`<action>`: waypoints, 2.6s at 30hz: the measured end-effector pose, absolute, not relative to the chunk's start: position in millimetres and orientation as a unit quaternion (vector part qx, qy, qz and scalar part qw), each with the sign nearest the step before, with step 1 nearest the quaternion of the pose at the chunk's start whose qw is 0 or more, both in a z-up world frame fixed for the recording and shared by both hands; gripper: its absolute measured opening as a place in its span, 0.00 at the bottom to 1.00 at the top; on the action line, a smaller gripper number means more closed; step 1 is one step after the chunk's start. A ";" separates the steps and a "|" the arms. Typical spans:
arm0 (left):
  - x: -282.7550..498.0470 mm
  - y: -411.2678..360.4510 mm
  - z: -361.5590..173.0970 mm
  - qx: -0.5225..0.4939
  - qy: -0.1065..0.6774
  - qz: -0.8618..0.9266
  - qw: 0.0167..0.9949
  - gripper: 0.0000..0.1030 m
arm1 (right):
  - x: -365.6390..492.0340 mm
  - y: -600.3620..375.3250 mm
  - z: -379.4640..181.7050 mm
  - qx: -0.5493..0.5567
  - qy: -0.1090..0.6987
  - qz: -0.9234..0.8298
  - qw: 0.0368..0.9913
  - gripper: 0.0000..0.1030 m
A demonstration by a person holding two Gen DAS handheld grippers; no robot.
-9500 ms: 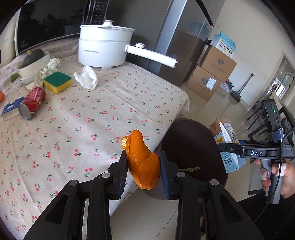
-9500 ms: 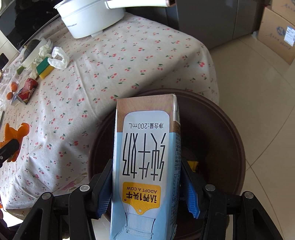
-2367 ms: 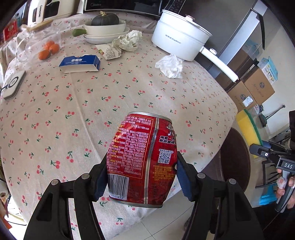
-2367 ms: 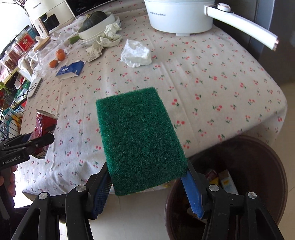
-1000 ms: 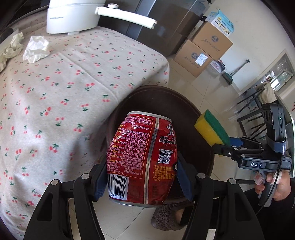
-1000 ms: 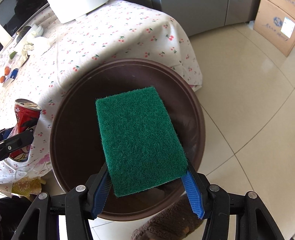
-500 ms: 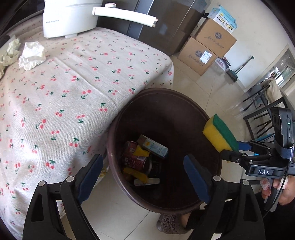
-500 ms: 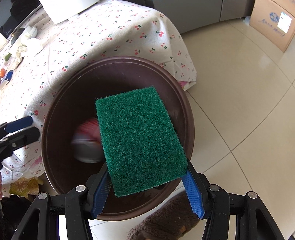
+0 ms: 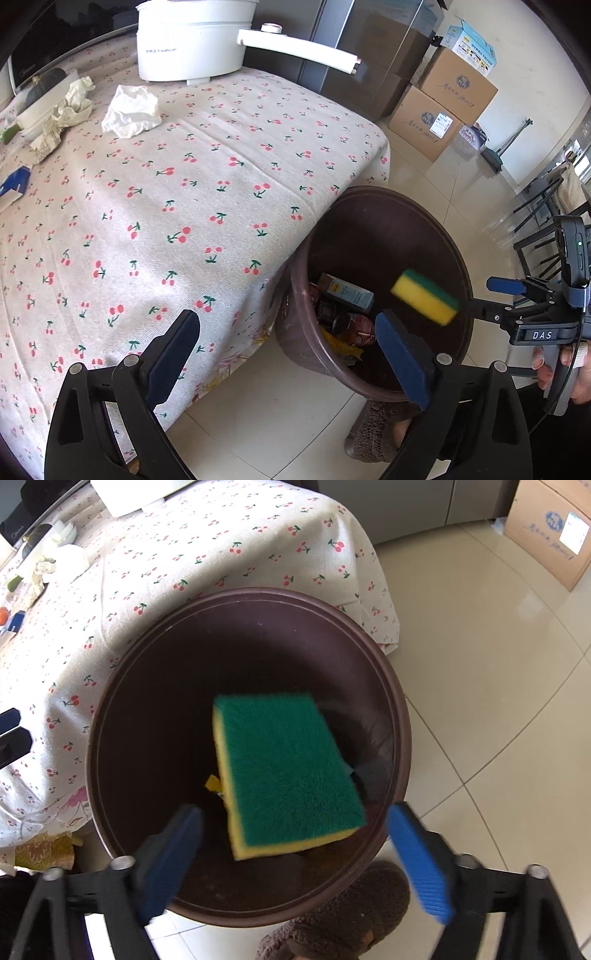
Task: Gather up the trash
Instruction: 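Open the left tool to drop the can while the right tool drops the sponge into the bin, then move both open tools from the bin back over the table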
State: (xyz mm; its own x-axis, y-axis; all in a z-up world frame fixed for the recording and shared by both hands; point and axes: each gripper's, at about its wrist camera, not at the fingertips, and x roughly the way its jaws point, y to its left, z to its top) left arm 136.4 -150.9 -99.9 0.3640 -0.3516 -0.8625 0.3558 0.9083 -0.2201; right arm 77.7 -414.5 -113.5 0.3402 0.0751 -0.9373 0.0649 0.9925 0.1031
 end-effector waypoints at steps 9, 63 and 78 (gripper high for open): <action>131.1 -123.9 -88.4 -0.005 0.513 -0.200 0.835 0.96 | 82.4 -395.7 -113.9 0.048 0.582 0.007 0.812 0.90; 122.1 121.1 -67.6 -0.082 0.492 0.006 0.867 1.00 | 178.1 -163.9 -51.3 -0.071 0.472 0.077 0.875 1.00; 236.3 140.9 -100.3 -0.060 0.473 0.012 0.879 1.00 | 328.7 -131.4 -95.9 -0.065 0.462 0.082 0.880 1.00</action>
